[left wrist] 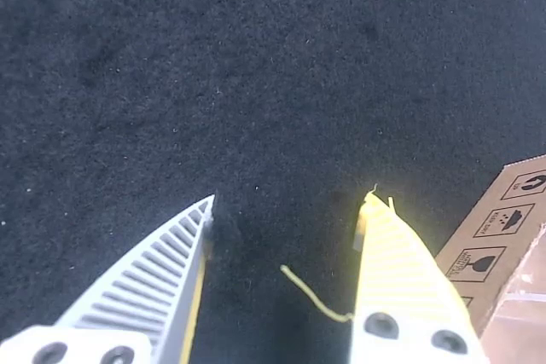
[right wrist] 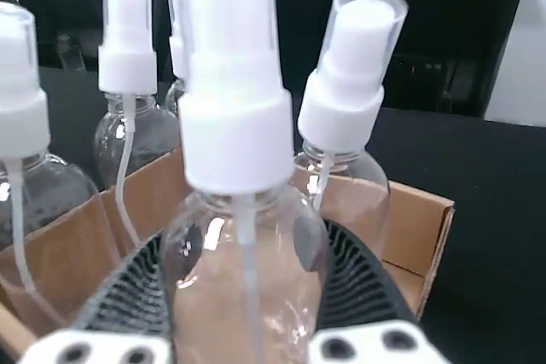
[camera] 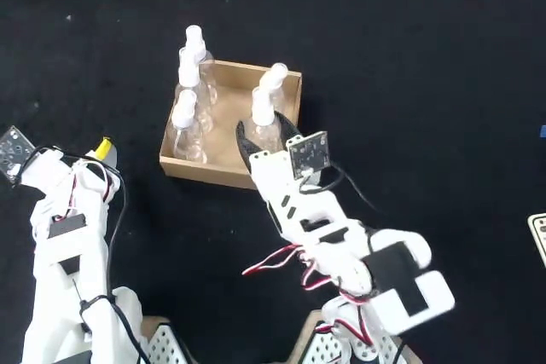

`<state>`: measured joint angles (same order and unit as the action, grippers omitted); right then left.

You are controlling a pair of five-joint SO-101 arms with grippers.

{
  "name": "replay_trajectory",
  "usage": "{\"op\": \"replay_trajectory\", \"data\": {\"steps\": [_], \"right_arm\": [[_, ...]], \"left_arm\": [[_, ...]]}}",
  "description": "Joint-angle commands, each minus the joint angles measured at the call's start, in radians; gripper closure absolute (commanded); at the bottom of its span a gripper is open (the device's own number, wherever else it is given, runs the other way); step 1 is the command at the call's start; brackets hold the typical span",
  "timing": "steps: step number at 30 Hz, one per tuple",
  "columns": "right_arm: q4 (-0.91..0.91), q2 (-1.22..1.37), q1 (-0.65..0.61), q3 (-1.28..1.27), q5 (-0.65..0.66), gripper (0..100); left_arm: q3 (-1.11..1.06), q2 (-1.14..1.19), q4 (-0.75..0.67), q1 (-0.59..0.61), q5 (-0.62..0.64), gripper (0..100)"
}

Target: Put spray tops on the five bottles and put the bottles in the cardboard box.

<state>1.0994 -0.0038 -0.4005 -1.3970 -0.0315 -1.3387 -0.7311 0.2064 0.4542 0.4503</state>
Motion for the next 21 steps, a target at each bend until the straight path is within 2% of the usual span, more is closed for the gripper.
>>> {"op": "replay_trajectory", "data": {"steps": [1,13,18,21], "right_arm": [[0.055,0.005,-0.021,0.002,0.000,98.2],[0.055,0.002,-0.023,-0.002,0.000,97.8],[0.055,0.002,-0.035,-0.018,0.000,85.1],[0.055,0.002,-0.040,-0.018,0.000,84.1]], "left_arm": [[0.007,0.002,-0.028,-0.001,0.003,75],[0.007,0.002,-0.028,-0.001,0.003,75],[0.007,0.002,-0.028,-0.001,0.003,75],[0.007,0.002,-0.028,-0.001,0.003,75]]}}
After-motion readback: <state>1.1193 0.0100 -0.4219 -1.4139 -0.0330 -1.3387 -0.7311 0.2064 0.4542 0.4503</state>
